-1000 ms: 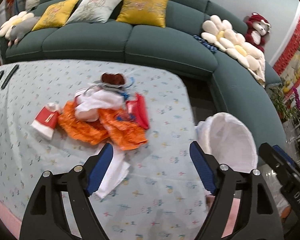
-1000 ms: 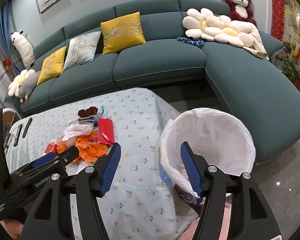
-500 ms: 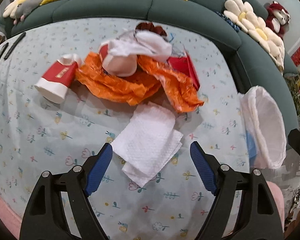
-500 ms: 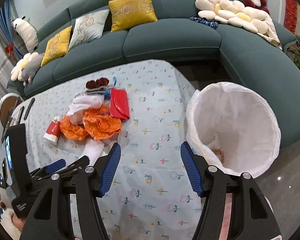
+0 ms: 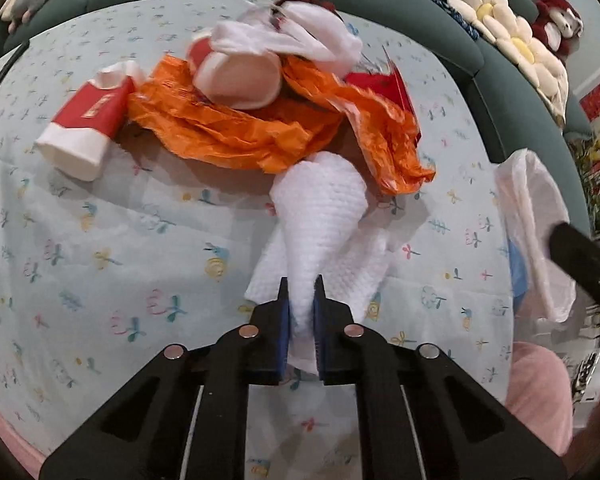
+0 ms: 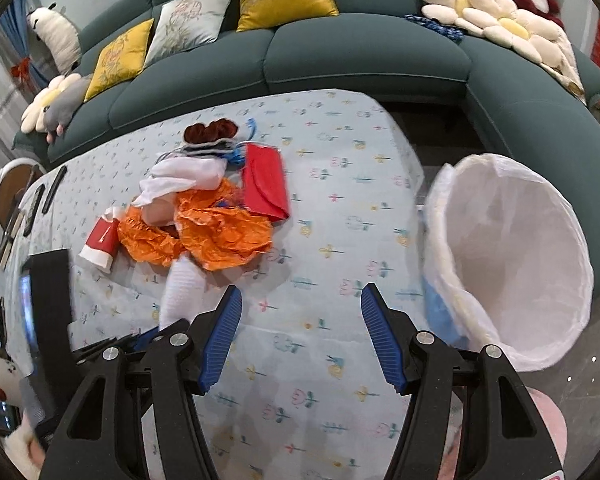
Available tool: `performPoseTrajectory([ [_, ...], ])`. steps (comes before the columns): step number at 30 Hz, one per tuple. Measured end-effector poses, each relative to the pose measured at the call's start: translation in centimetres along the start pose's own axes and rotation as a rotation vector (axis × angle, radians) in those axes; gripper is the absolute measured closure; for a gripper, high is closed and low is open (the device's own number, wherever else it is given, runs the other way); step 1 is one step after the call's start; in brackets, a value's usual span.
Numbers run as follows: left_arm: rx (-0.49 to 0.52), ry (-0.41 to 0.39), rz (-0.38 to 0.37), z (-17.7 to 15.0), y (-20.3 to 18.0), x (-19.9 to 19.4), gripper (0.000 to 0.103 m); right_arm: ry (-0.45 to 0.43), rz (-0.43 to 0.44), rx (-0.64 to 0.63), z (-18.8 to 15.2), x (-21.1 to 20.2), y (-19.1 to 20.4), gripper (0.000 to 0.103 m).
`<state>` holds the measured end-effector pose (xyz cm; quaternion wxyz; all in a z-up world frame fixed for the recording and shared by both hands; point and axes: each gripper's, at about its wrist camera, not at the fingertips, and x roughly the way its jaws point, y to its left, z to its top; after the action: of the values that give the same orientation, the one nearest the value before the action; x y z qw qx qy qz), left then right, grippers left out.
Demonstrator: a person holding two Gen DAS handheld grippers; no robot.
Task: Collect trash
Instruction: 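Grasp the white tissue with the left gripper while the right gripper grasps the orange bag, then lift the tissue and orange bag and carry both over the wastebasket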
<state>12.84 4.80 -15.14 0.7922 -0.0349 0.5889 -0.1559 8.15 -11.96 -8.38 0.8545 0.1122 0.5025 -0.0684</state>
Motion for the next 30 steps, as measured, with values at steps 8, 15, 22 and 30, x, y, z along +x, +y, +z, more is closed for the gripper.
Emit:
performPoseTrajectory([
  [8, -0.083, -0.107, -0.021, 1.7, 2.5, -5.1, 0.095, 0.012, 0.030, -0.064, 2.3, 2.8, 4.5, 0.043],
  [15, -0.083, -0.154, 0.038, 3.9, 4.1, -6.9, 0.094, 0.061, 0.037, -0.084, 4.2, 6.6, 7.2, 0.043],
  [22, -0.098, -0.144, 0.051, 5.3, 4.6, -6.0, 0.095, 0.124, 0.013, -0.092, 4.8, 9.9, 7.6, 0.044],
  [30, -0.096, -0.146, 0.048, 5.6, 3.9, -5.8, 0.095, 0.130, 0.017, -0.107, 3.9, 9.5, 6.9, 0.092],
])
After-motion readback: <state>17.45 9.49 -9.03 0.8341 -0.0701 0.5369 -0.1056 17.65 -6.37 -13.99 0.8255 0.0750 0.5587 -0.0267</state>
